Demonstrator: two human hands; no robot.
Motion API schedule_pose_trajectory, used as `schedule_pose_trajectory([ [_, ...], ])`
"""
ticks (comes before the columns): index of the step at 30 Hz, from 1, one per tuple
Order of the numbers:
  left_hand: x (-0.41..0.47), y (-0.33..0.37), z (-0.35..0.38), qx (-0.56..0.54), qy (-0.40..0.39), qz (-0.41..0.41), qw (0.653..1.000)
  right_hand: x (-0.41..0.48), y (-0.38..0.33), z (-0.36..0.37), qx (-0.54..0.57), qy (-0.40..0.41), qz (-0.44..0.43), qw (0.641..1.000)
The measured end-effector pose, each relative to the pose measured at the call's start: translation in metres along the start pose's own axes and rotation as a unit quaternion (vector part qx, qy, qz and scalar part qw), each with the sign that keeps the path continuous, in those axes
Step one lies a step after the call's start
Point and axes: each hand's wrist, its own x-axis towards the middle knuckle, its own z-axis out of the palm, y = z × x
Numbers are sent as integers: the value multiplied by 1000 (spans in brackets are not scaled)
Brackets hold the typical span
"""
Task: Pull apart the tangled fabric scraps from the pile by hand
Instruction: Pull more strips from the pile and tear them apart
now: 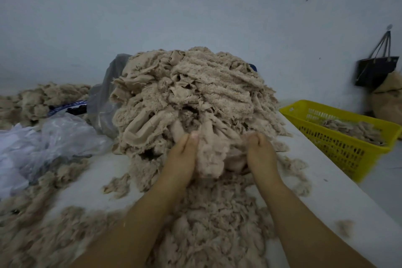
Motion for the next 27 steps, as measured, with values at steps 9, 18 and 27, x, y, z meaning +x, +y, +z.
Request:
schedule_pose_trajectory([
  [9,8,1,-17,-291,-85,-146,942,-19,-22,10,-141,-34,-208,967],
  [18,2,-1,-12,-23,-139,-23,990,-14,-13,17,-146,-179,-250,940],
  [27,14,7,-46,-340,-203,-59,916,8,-1,0,-145,-21,27,989],
])
